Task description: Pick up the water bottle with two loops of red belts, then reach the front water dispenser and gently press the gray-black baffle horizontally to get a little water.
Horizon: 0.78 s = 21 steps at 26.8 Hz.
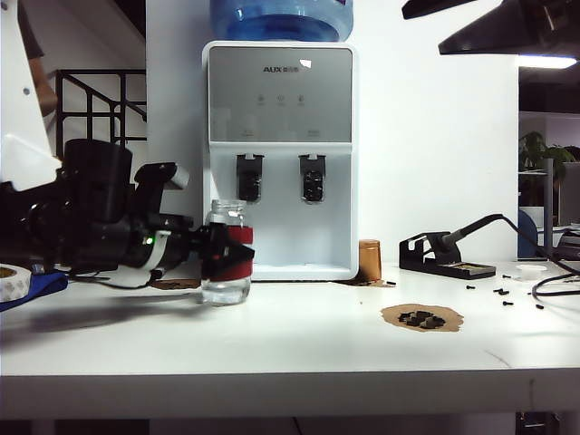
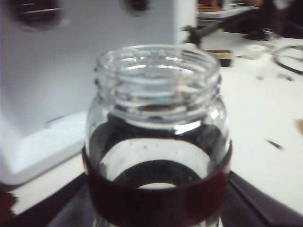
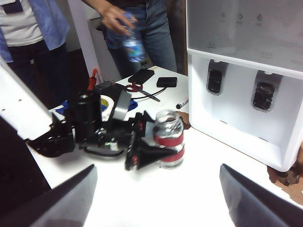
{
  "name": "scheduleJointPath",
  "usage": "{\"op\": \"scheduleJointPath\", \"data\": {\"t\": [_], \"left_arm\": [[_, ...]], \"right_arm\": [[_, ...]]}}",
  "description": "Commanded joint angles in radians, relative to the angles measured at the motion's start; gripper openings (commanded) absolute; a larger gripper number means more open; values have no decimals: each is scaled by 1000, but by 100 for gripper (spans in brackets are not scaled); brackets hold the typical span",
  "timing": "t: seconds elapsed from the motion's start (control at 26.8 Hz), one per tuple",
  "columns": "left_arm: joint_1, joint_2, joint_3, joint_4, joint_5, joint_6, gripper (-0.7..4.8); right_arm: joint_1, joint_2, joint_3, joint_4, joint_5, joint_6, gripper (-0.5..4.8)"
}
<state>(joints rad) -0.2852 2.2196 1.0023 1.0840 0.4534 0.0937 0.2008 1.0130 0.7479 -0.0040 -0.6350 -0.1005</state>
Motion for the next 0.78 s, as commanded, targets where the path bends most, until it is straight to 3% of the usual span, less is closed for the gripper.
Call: {"op": "scheduleJointPath", "data": {"t": [0.04, 0.22, 0.78], "left_arm": [[-2, -5, 67, -30, -27, -24, -5], [-14, -5, 151, -134, -71, -24, -5], [-38, 24, 341, -267, -183, -26, -5]], "right_arm": [[-1, -1, 6, 13, -1, 2, 417], [-1, -1, 7, 14, -1, 2, 417], [-1, -1, 7, 23, -19, 2, 417]]}}
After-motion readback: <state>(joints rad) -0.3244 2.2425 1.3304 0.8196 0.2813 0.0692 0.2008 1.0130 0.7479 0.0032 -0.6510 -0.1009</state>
